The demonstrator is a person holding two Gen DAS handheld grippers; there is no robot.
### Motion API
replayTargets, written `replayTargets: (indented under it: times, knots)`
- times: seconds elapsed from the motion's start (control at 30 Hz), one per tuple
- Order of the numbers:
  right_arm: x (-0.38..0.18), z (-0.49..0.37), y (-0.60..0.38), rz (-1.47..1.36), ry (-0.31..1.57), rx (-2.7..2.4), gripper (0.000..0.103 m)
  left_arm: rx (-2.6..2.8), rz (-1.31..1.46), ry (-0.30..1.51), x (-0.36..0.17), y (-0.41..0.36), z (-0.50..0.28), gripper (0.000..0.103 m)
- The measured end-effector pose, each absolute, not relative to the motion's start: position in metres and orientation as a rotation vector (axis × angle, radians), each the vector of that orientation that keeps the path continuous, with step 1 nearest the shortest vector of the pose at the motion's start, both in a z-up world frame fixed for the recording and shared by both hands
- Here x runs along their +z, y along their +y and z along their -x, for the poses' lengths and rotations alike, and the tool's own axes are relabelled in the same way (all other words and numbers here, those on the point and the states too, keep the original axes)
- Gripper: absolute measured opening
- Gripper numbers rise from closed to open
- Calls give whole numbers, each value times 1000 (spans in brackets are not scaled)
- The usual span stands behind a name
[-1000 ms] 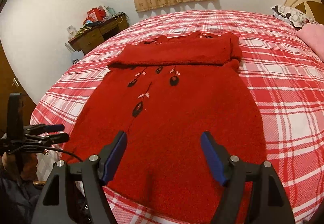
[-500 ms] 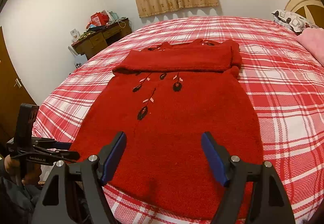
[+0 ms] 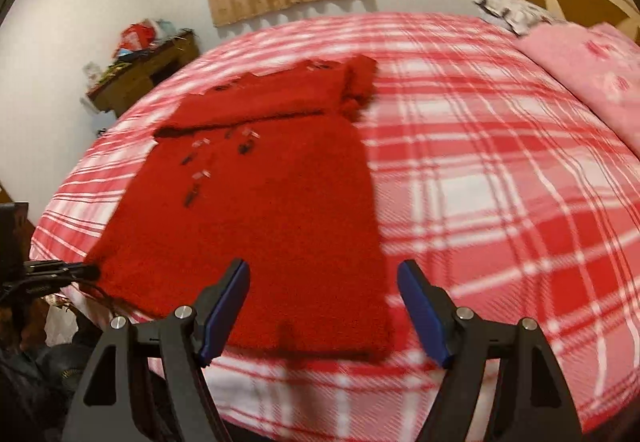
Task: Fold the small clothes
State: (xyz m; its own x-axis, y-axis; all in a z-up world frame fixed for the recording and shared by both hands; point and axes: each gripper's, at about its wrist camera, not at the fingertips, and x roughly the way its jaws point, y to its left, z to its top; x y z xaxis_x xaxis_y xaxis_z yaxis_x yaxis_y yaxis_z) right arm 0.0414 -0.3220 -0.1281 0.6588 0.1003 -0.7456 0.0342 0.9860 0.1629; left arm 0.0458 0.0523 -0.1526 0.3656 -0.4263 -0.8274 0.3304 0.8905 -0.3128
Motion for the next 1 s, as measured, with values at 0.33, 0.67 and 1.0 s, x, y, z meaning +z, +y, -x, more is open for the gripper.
replayTargets:
  times: [0.33, 0.67, 1.0]
  knots:
    - [-146, -36, -328, -226, 919, 35, 73, -481, 186, 1131, -162, 60, -50, 10]
    - [-147, -34, -349, -459, 830, 122, 10, -473, 208, 1025, -147, 69, -51, 10]
    - [-97, -41, -348, -438, 645, 166, 9, -479, 257, 902, -116, 72, -78, 9]
